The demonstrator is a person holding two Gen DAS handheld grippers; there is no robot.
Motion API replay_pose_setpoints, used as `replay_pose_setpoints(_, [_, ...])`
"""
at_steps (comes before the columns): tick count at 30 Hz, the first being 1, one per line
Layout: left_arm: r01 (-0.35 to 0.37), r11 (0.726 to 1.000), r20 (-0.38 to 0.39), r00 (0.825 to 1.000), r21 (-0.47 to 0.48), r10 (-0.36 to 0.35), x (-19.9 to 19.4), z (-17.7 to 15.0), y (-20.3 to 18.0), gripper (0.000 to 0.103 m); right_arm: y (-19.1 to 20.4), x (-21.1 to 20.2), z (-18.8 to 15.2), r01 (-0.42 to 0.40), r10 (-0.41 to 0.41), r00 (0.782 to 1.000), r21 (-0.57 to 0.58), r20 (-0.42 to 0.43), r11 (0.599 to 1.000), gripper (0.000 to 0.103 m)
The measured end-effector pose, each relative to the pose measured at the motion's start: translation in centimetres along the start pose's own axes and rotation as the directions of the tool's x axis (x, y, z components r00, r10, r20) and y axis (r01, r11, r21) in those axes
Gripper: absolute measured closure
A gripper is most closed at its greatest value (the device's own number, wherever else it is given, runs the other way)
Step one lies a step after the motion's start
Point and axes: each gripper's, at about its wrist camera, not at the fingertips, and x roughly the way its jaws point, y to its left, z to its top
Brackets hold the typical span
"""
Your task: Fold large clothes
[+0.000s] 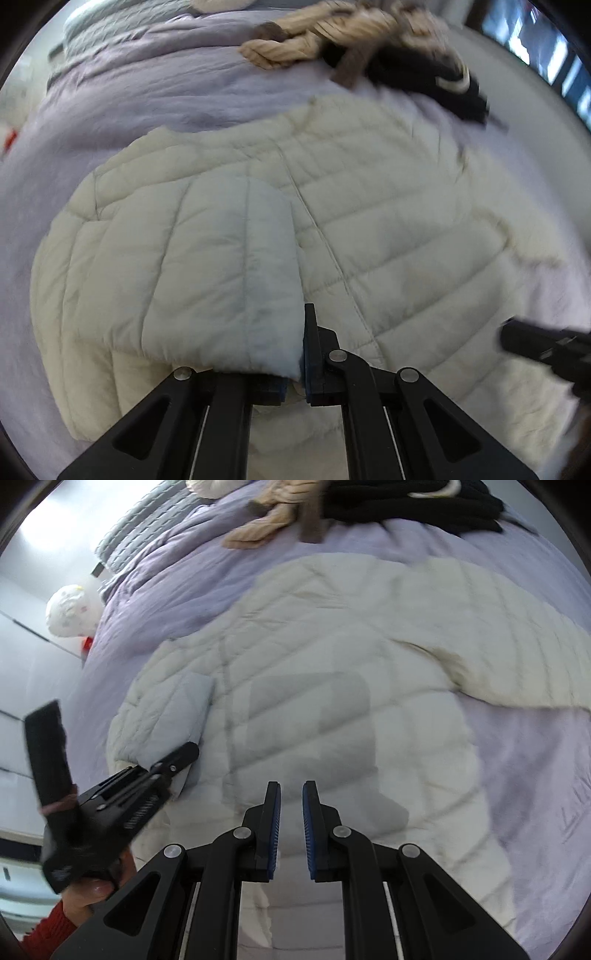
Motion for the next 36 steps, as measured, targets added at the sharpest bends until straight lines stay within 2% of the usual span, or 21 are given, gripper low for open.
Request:
replay_pose_setpoints(4, [-0.063,0.997,-0.021,0.998,0.033,0.063,-0.4,-0.6,-0.8,0.096,-2.2,0.1,0.6,-0.02,0.02,1.0,0.028,-0.015,0.999,0.089])
replay_pose_setpoints(5, [-0.07,0.997,-0.031,0.997,0.029,0.071,-0.6,-1.0,-0.4,0.096,-2.9,-0.6,-0.3,-0.023,0.024,1.0,0.03,-0.015,0.999,0.089])
replay_pose_setpoints(9, [-0.109,0.993,-0.015,0.994,0.035,0.11,-2.1,-1.8,-0.7,0.095,-3.0,-0.1,-0.1,-0.045,0.046,0.999,0.031,-0.023,0.999,0.088])
replay_pose_setpoints(10, [-0.114,0.993,-0.01,0.993,0.038,0.114,-2.2,-2.0,-0.6,0.07,-2.9,-0.1,-0.3,-0.048,0.048,0.999,0.03,-0.025,0.998,0.086])
replay_pose_setpoints(11, [-0.12,0.992,-0.004,0.993,0.042,0.12,-2.7,-2.3,-0.7,0.013,-2.7,0.0,-0.2,-0.051,0.051,0.998,0.027,-0.029,0.998,0.072])
replay_pose_setpoints(12, [-0.133,0.99,0.008,0.991,0.041,0.133,-2.9,-2.2,-0.7,0.0,-2.6,0.1,-0.2,-0.052,0.052,0.998,0.024,-0.031,0.998,0.048])
replay_pose_setpoints(13, [-0.149,0.987,0.052,0.988,0.051,0.147,-3.5,-2.1,-0.8,0.0,-2.4,0.1,-0.2,-0.051,0.052,0.998,0.02,-0.028,0.998,0.039])
replay_pose_setpoints(14, [-0.152,0.986,0.064,0.987,0.07,0.148,-3.5,-1.7,-0.8,0.0,-2.3,0.0,-0.2,-0.053,0.054,0.998,0.015,-0.024,0.998,0.036])
replay_pose_setpoints(16, [-0.156,0.984,0.054,0.987,0.083,0.152,-3.9,-2.1,-0.9,0.0,-1.8,0.1,0.0,-0.058,0.058,0.998,0.001,-0.022,0.998,0.036])
replay_pose_setpoints(18, [-0.15,0.987,0.046,0.988,0.057,0.147,-4.6,-2.7,-0.4,0.0,-1.5,0.1,0.1,-0.053,0.053,0.998,-0.003,-0.022,0.999,0.035])
replay_pose_setpoints(19, [-0.138,0.99,0.047,0.99,0.029,0.137,-5.2,-3.1,0.3,0.0,-1.2,0.1,0.1,-0.048,0.048,0.999,-0.008,-0.021,0.999,0.034])
replay_pose_setpoints(21, [-0.114,0.993,0.053,0.992,-0.038,0.116,-6.6,-4.0,2.1,0.0,-0.2,0.0,0.3,-0.023,0.023,1.0,-0.037,-0.008,0.999,0.018])
replay_pose_setpoints(23, [-0.097,0.989,0.058,0.993,-0.111,0.104,-7.9,-5.0,4.7,0.0,1.6,-0.1,0.4,-0.018,0.019,1.0,-0.101,0.012,0.995,0.018])
replay_pose_setpoints(25, [-0.154,0.971,0.076,0.982,-0.185,0.171,-9.0,-6.0,7.6,0.0,4.5,0.0,0.5,-0.003,0.01,0.999,-0.216,0.032,0.976,0.017])
replay_pose_setpoints(27, [-0.232,0.936,0.083,0.962,-0.266,0.261,-9.8,-6.8,11.0,0.0,8.4,0.7,0.2,0.044,-0.027,0.998,-0.369,0.052,0.929,0.016])
replay_pose_setpoints(28, [-0.254,0.918,0.075,0.955,-0.305,0.289,-9.9,-7.1,12.6,0.0,10.8,1.6,-0.2,0.09,-0.066,0.996,-0.462,0.067,0.883,0.016])
replay_pose_setpoints(32, [-0.287,0.849,0.024,0.943,-0.443,0.331,-8.9,-7.5,18.1,0.0,15.8,5.3,-0.8,0.207,-0.156,0.978,-0.625,0.136,0.753,0.016])
replay_pose_setpoints(34, [-0.309,0.826,0.01,0.935,-0.471,0.356,-7.8,-7.5,19.7,0.0,17.1,7.3,-0.5,0.247,-0.198,0.969,-0.649,0.149,0.719,0.017])
replay_pose_setpoints(36, [-0.306,0.823,0.01,0.935,-0.478,0.353,-6.5,-7.2,20.1,0.0,17.5,8.6,0.0,0.28,-0.232,0.959,-0.642,0.161,0.713,0.016])
